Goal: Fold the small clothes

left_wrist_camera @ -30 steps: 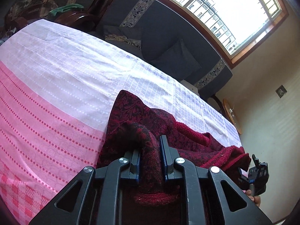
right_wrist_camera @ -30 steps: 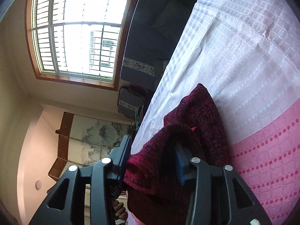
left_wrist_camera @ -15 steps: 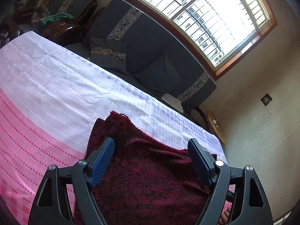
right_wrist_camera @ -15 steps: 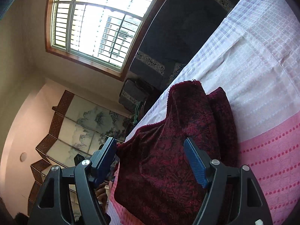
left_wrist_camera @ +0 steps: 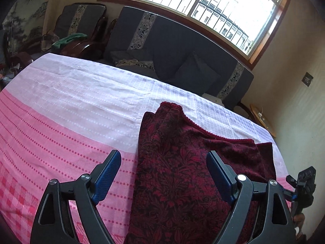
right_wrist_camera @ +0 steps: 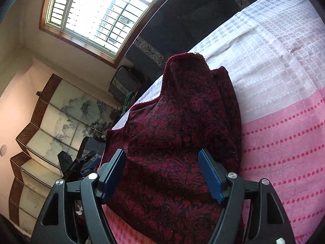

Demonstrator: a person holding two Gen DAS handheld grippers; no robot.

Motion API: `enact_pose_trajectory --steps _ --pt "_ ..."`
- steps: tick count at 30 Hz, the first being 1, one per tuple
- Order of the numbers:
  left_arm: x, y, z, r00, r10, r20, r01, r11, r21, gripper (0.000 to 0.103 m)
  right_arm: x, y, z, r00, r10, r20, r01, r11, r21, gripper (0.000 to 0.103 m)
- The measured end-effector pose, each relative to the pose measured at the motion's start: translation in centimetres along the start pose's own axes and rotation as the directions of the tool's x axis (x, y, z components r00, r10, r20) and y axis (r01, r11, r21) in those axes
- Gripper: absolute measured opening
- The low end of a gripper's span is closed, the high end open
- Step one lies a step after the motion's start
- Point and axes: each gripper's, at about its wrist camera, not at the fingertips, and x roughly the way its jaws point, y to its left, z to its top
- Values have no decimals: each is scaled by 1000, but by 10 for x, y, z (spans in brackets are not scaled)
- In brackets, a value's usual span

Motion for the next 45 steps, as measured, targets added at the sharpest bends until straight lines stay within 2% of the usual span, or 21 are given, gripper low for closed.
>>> enact_pose_trajectory --steps 3,5,7,10,12,15,17,18,21,23,25,26,27,28,31,33,36,39,41,43,45 --pt "-1 -28 8 999 -38 18 37 996 86 86 -3 32 18 997 -62 48 68 988 -136 72" --pt "8 -45 14 998 -61 23 58 991 122 86 12 53 32 990 -132 44 139 961 -239 66" --pt "23 -55 20 996 -93 10 90 987 135 86 42 66 46 982 -190 -19 174 931 -321 41" --pt "53 -55 24 999 -54 -3 53 990 127 86 90 69 61 945 -309 -108 236 872 -429 36" --pt "72 -45 25 1000 -5 -14 6 994 106 86 114 59 71 902 -412 -125 313 827 -467 33" --pt "92 -23 18 997 80 -25 -78 995 69 86 118 20 91 859 -502 -103 432 817 -381 29" --pt "101 -11 10 994 95 -48 -93 994 50 86 110 -10 95 868 -484 -109 439 852 -285 17" --pt "102 -7 8 995 83 -48 -81 996 34 86 107 -21 92 867 -487 -101 447 852 -271 1" --pt "99 -5 7 992 122 -21 -122 992 22 86 98 -33 91 900 -429 -73 401 883 -244 0" --pt "101 -3 8 991 126 -32 -126 992 11 86 99 -29 93 893 -444 -74 412 873 -261 0" --pt "100 -4 9 989 141 -37 -141 990 11 86 93 -23 95 901 -429 -65 401 880 -255 0" --pt "98 -6 9 991 127 -42 -127 992 20 86 82 -17 96 913 -407 -30 389 889 -241 1" --pt "95 -8 10 993 110 -46 -109 994 32 86 67 -9 98 924 -381 21 375 898 -231 10" --pt "89 -10 12 994 105 -39 -103 994 38 86 52 2 95 927 -370 64 374 898 -230 13" --pt "61 -12 14 1000 28 -14 -28 999 -24 86 19 30 73 945 -324 54 324 894 -308 15" --pt "38 -14 10 1000 10 15 -9 999 -49 86 5 46 43 944 -329 35 315 863 -395 17" --pt "14 -17 -13 994 91 68 -91 996 -3 86 -4 49 -7 937 -350 -19 303 836 -458 18" --pt "15 -10 -40 983 178 45 -180 982 57 86 1 36 -50 887 -462 -28 381 763 -522 18" --pt "21 1 -54 979 203 10 -203 978 39 86 -6 27 -63 886 -463 -8 392 760 -518 17" --pt "19 7 -59 978 204 36 -204 979 7 89 -8 18 -65 886 -464 -15 400 780 -482 13" --pt "22 6 -58 971 238 30 -238 971 19 93 -6 17 -66 880 -474 -3 412 769 -489 13"
